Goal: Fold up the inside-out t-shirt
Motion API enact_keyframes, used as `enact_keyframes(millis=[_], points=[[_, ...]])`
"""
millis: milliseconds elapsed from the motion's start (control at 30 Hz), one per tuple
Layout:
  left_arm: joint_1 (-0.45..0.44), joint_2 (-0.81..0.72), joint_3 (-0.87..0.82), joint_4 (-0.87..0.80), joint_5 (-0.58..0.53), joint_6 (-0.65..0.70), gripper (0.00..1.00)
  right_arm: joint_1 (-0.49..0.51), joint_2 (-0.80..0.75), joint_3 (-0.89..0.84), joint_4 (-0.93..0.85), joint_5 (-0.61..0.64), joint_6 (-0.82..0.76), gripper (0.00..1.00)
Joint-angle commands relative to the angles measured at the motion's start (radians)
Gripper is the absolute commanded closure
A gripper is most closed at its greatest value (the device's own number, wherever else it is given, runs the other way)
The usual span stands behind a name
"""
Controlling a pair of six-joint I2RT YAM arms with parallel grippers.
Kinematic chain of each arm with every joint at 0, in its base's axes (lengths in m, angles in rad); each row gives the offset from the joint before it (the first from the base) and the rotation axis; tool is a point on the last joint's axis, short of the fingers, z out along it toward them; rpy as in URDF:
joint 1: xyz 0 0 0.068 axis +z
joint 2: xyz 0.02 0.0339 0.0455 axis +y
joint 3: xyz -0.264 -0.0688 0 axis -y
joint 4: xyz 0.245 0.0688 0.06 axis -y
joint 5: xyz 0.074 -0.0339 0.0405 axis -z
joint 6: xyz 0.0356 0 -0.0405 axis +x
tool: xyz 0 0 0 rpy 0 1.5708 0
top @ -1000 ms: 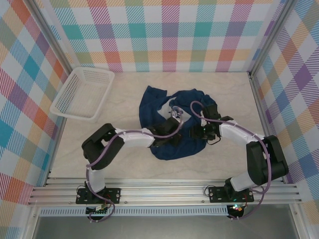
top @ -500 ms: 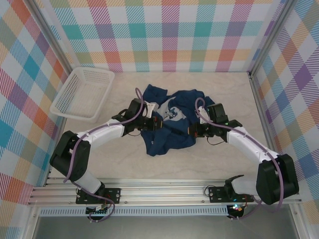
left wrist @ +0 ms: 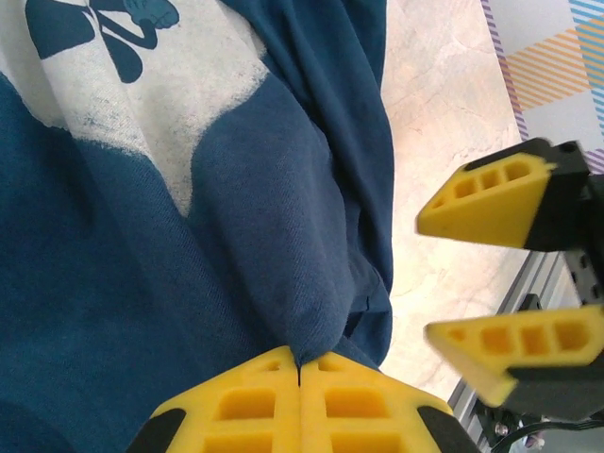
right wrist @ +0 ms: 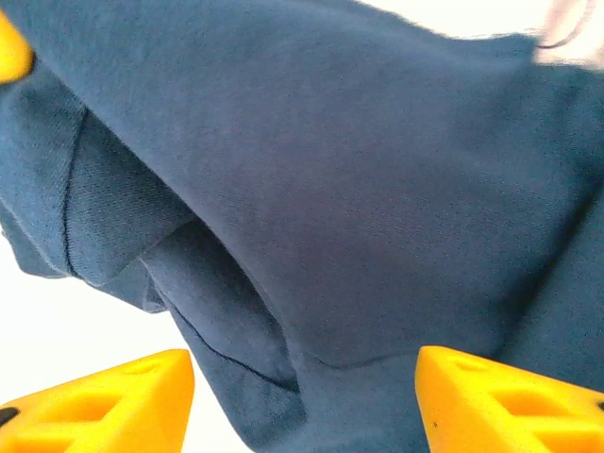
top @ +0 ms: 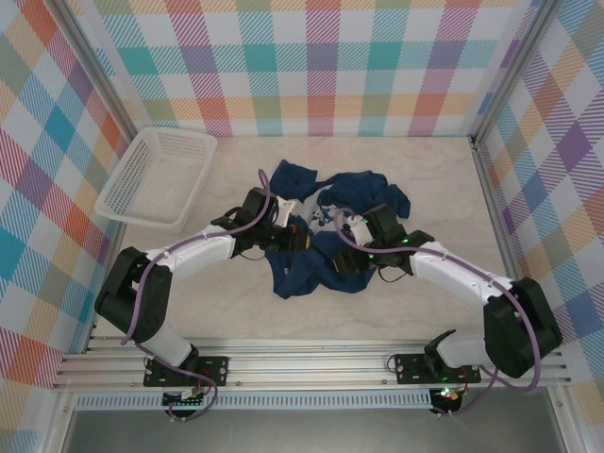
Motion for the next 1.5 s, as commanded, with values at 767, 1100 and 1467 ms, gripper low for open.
enact_keyframes(millis=[767,1100,1467], points=[[0.000,-0.125,0.013,-0.131,-0.419,0.026,0.79,-0.147,-0.088,0.012,0.271,-0.694,0.266,1.00],[-0.131,-0.410,-0.143,0.029,-0.180,0.032,0.56,-0.189,-0.035,0.005,0.419,-0.744,0.438,1.00],[-0.233,-0.171,-0.036,0.015,-0.395,0.124,0.49,-0.207,-0.070,-0.021,0.427,-0.764,0.461,1.00]])
